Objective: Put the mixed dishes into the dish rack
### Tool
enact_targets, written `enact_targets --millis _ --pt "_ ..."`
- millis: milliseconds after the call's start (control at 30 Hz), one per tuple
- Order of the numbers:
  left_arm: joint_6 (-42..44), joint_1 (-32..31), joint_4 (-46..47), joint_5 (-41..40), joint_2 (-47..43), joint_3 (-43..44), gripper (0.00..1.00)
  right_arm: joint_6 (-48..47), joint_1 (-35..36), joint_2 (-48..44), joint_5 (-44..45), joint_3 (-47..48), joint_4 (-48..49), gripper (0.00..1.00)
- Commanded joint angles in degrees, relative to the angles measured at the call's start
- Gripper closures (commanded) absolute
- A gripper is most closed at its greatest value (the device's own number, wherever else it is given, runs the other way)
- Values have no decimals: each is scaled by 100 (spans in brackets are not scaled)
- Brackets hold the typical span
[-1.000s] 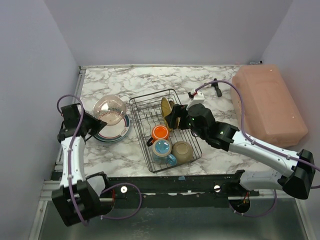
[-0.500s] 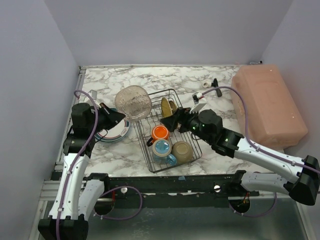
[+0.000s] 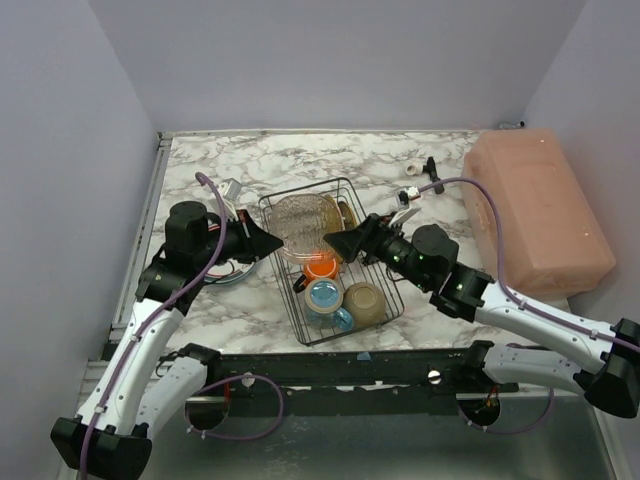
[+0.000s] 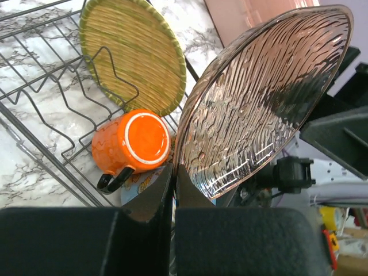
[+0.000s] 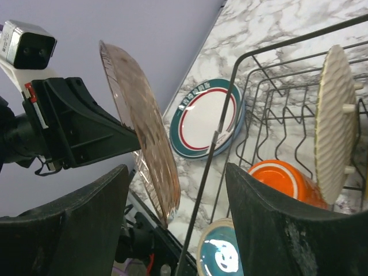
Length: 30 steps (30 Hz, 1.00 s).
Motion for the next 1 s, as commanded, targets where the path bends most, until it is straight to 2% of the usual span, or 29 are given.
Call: enact_targets --millis 0,67,367,400,500,533,600,633,700,767,967 --pt "596 -266 -356 -83 9 391 100 129 39 216 -478 95 389 32" --pt "711 -329 -490 -204 3 450 100 213 40 359 -610 145 376 36" --pt "1079 -341 -1117 -969 54 561 100 726 41 925 -1448 168 699 69" --pt "1096 -341 -1117 -1004 37 538 100 743 47 998 -1483 242 695 74" --pt "1098 -341 -1203 -1034 49 520 100 699 44 1168 -1456 554 440 99" --pt "1113 -341 -1314 -1215 67 563 88 701 39 1206 -1391 652 322 100" --pt "1095 -341 -1582 -1773 30 633 58 670 41 1256 -1189 861 11 100" --pt "1094 -341 -1679 -2067 -69 633 47 621 43 1283 -1035 980 -239 100" --pt "1137 -341 -1775 -2514 -374 560 34 477 40 1349 -626 1284 -801 100" --pt "1150 -341 -1793 -2820 -805 414 27 455 56 1427 -93 1575 -1434 100" --pt "1076 -345 -1655 -3663 -1985 -168 20 418 303 2054 1745 2666 -3241 100"
